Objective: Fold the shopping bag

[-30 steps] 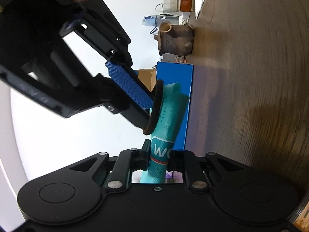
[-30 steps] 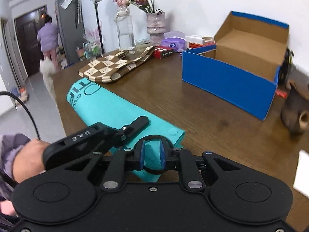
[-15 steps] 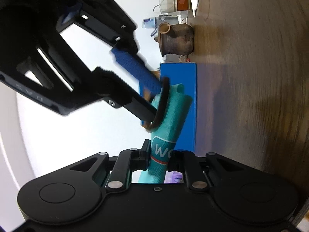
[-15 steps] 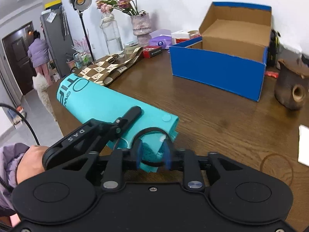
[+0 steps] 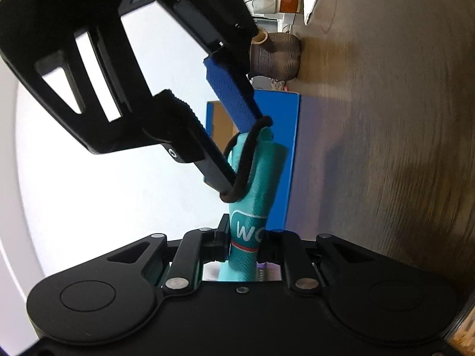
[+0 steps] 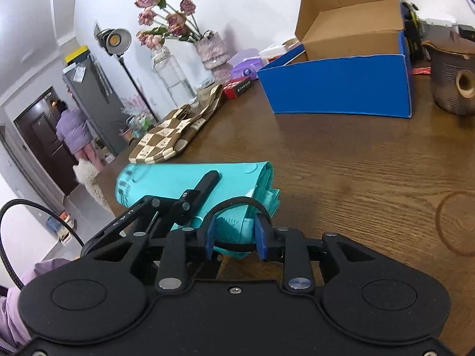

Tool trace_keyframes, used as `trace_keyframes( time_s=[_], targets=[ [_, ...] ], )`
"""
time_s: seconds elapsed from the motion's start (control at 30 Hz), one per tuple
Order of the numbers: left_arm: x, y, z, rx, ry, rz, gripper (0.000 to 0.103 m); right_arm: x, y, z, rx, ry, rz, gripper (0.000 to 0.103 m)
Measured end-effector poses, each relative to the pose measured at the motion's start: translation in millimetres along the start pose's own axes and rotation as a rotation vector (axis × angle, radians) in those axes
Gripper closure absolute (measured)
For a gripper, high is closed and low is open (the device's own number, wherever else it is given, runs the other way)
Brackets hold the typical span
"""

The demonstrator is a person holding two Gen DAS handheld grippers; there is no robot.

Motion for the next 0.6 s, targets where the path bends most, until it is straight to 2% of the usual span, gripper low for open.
trace_keyframes(
  time_s=[0.1,0.33,0.47,0.6],
  targets=[
    [1,1,-4,-0.005,-0.029,-0.009,0.089,0,1,2,-0.016,0.059,0.032,0.072],
    [-2,2,-16,0.006,-0.144,-0.028,0.089,3,-4,0,0.016,0.109,0.170,0.072],
    [6,-14,-24,0.015,-0.177,-0.032,0.089,4,-1,8,-0.003,0.173,0.185,0.072],
    [7,-14,-30,0.025,-0.225,-0.049,0.089,4,0,10,-0.026,0.207,0.198,0.072]
  ],
)
Point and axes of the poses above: each gripper's, at about its wrist camera, not at the fingertips, and y roughly the way its jaws point, z to its right, x to its underside, the point moved 7 cm from there along y, roughly the way its jaws point, and after that the axes turned 5 degrees about z, right-handed, at the moved point
